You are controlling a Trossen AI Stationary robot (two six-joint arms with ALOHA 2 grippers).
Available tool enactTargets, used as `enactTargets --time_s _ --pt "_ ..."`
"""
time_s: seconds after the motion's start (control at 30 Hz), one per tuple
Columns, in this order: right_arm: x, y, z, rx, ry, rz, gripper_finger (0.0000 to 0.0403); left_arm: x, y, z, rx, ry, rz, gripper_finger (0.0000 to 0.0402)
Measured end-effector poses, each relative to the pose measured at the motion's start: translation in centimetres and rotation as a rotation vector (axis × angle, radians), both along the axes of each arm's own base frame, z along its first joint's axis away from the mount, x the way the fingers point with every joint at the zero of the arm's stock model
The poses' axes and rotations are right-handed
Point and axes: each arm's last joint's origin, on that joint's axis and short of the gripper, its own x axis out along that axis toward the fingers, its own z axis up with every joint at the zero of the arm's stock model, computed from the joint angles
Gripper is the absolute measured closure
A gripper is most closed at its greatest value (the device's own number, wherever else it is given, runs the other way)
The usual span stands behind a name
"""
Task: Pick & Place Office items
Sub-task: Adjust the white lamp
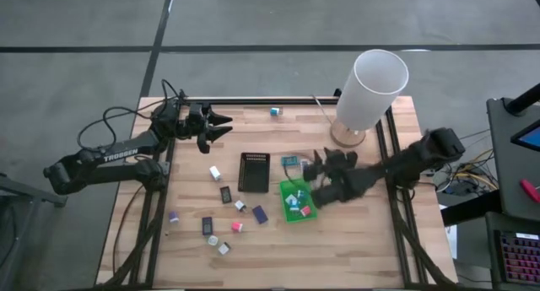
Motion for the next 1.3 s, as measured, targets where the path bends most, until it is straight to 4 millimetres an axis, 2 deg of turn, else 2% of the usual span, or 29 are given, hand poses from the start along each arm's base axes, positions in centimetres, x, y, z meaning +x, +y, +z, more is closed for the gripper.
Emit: enactTargets --time_s 0.1,0.17,0.3,0.4,0.57,0.73,0.97,1.13,1.3 --pt "1.3 -2.5 2.1 0.097 0.055 0.005 0.0226 0.0 0.0 0.0 0.0 0.0 -0.001 0.0211" --pt "2.3 -3.8 3.4 0.129 0.082 0.074 0.0222 0.0 0.0 0.0 0.0 0.0 -0.001 0.0211" --pt "4.1 -5.6 5.0 0.031 0.065 0.208 0.0213 0.0 0.0 0.0 0.0 0.0 -0.001 0.0211" --pt "5.2 -6.6 4.5 -0.05 0.007 0.245 0.0208 0.0 0.0 0.0 0.0 0.0 -0.001 0.0211" --pt "7.0 -7.8 2.0 -0.13 -0.049 0.261 0.0204 0.0 0.0 0.0 0.0 0.0 0.0 0.0211" --pt "9.0 -8.8 0.2 -0.174 -0.108 0.242 0.0204 0.0 0.0 0.0 -0.001 0.002 0.0 0.0211" --pt "12.4 -11.1 -2.6 -0.171 -0.042 0.193 0.0204 0.0 0.0 0.0 -0.003 0.003 0.0 0.0211" --pt "15.1 -12.5 -2.0 -0.164 -0.001 0.215 0.0204 0.0 0.0 0.0 -0.003 0.003 0.0 0.0211" --pt "15.8 -15.8 -0.3 0.024 -0.011 0.168 0.0204 0.0 0.0 0.0 -0.002 0.003 -0.001 0.0211"
